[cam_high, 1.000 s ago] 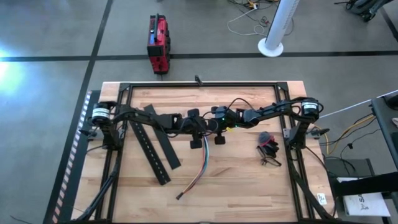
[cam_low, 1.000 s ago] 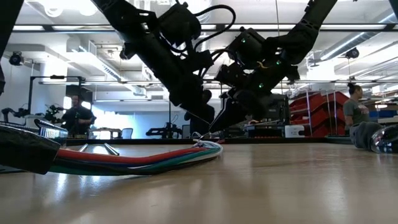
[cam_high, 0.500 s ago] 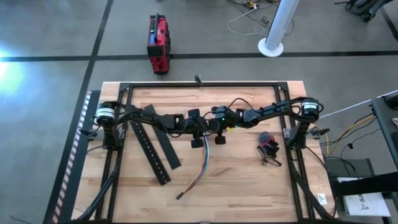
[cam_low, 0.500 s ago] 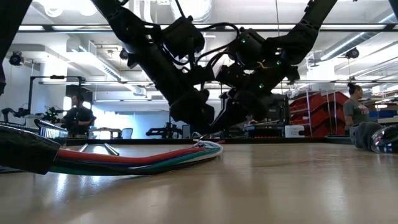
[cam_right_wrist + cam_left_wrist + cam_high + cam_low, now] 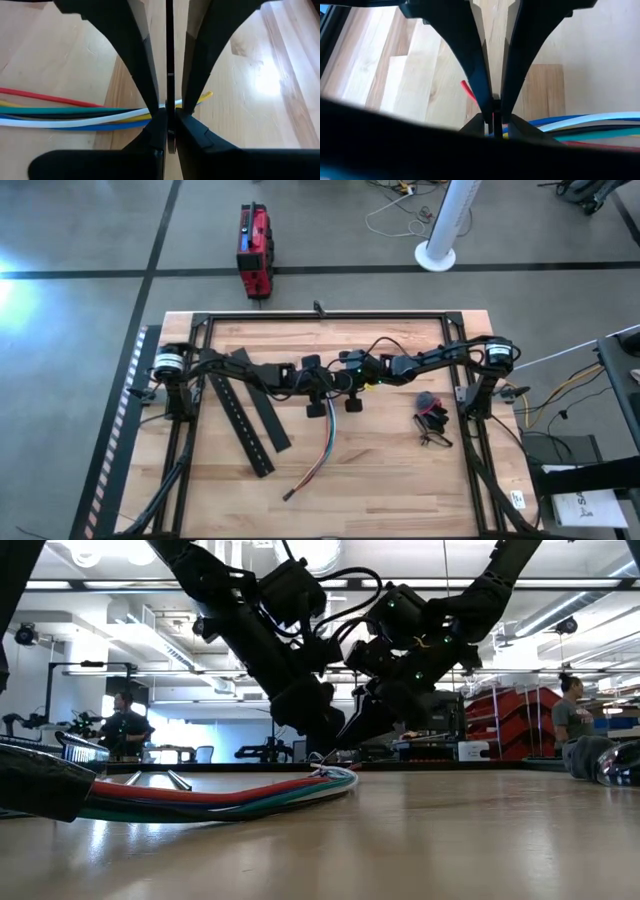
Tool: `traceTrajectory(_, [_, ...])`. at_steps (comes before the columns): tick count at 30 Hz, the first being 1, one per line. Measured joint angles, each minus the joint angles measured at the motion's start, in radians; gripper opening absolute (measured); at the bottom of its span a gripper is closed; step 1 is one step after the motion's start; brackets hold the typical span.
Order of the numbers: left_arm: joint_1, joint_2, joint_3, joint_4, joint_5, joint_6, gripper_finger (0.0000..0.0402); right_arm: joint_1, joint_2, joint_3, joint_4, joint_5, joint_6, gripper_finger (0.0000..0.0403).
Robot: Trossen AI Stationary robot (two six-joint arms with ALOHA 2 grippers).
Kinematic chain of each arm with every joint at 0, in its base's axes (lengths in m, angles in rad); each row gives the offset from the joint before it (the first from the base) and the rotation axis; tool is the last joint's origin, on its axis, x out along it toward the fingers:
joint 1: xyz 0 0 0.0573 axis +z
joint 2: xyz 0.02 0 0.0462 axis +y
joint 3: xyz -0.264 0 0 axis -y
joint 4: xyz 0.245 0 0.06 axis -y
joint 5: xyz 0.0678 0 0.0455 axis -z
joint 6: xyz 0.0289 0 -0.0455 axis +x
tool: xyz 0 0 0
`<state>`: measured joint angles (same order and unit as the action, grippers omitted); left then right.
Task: Ziptie cables
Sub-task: Wrap the cable wires with the black zip tie
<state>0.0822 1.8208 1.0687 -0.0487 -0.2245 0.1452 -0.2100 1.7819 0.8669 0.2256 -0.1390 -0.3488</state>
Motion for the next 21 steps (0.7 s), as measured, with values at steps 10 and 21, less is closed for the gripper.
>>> traceTrajectory(10, [-0.001, -0.017, 0.016, -0.073, -0.001, -0.001, 0.0069, 0.000, 0.000, 0.000, -0.013, 0.000, -0.001, 0.0009])
traceTrajectory(21, [-0.003, -0.077, 0.016, -0.119, -0.001, -0.007, 0.0064, 0.000, 0.000, 0.000, -0.011, 0.000, -0.001, 0.0009])
